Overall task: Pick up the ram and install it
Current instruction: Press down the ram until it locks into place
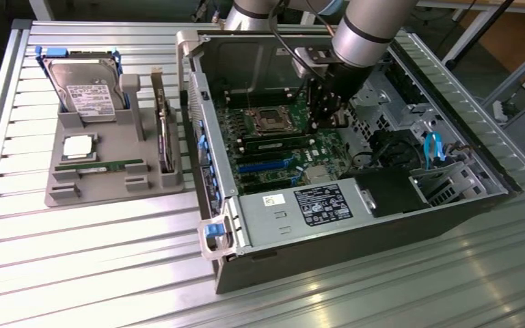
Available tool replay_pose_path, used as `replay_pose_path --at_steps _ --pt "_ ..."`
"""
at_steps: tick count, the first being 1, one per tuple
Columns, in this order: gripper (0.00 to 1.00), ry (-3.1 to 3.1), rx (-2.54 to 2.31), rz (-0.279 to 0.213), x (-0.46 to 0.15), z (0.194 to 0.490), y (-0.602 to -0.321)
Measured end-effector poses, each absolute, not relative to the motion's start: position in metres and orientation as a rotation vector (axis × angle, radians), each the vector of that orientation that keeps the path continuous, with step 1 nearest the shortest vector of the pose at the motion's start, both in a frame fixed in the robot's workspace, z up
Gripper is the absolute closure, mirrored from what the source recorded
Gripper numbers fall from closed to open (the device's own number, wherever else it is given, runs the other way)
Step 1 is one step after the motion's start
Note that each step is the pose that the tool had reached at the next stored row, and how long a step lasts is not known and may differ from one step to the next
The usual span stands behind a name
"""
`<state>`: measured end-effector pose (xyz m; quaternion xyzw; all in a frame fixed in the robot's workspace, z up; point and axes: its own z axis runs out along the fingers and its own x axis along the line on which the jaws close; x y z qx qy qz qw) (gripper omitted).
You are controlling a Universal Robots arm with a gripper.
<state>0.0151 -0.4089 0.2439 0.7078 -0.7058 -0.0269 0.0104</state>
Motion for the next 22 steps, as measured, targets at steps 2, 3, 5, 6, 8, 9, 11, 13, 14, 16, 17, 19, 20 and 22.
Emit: replay_pose_path --at_steps 2,3,5,6,8,9,11,13,14,16,17,19,20,22 --pt "0.91 -2.203 2.209 -0.084 0.0151 0.2432 -0.4089" --pt "0.91 -2.203 2.209 -0.084 0.0151 0.2424 -0.4089" --pt "0.91 -2.203 2.209 -0.084 0.0151 0.2412 -0.4089" --pt "0.91 -2.203 2.209 -0.084 0.0151 0.2411 -0.4089" --pt "0.91 -2.203 2.209 -0.084 0.0151 0.2400 -0.4088" --pt "0.91 -2.203 2.209 -0.084 0.0151 0.2399 -0.4089" --pt "0.91 -2.203 2.209 -0.084 0.0150 0.2397 -0.4096" --pt "0.91 -2.203 2.209 -0.084 0.0151 0.2398 -0.4107" --pt "0.91 -2.203 2.209 -0.084 0.0151 0.2397 -0.4107" --pt "0.91 -2.203 2.209 -0.084 0.0151 0.2384 -0.4107" --pt "0.91 -2.203 2.209 -0.084 0.0151 0.2381 -0.4107" --pt "0.91 -2.203 2.209 -0.084 0.0151 0.2370 -0.4106" --pt "0.91 -2.203 2.209 -0.084 0.0151 0.2365 -0.4107" --pt "0.91 -2.203 2.209 -0.084 0.0151 0.2364 -0.4107"
